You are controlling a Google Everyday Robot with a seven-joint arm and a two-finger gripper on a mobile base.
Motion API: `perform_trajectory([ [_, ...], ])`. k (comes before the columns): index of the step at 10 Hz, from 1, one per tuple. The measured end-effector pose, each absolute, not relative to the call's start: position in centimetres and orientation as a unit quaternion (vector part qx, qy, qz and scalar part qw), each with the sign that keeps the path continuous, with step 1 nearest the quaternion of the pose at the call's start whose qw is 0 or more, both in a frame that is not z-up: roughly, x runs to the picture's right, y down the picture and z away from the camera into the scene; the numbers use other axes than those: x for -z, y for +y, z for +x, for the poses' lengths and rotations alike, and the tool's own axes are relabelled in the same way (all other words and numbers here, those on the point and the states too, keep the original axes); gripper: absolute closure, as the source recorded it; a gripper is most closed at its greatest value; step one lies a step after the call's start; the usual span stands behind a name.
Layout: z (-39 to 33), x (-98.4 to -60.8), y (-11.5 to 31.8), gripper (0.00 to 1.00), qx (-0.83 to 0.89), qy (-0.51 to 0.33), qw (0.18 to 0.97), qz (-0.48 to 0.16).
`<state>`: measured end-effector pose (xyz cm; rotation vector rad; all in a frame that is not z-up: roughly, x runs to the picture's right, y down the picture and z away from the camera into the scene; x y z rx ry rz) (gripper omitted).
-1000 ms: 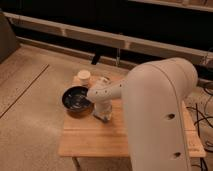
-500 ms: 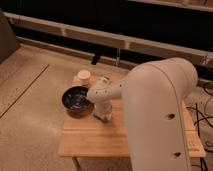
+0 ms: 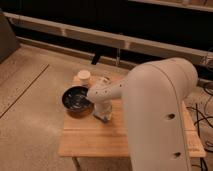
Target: Wipe the white sponge on the table
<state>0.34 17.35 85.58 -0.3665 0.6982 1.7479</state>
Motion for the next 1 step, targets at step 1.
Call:
perform_trajectory([
  [1, 0.34, -85.58, 17.34, 0.85, -0.746, 0.298, 0.574, -0.156],
])
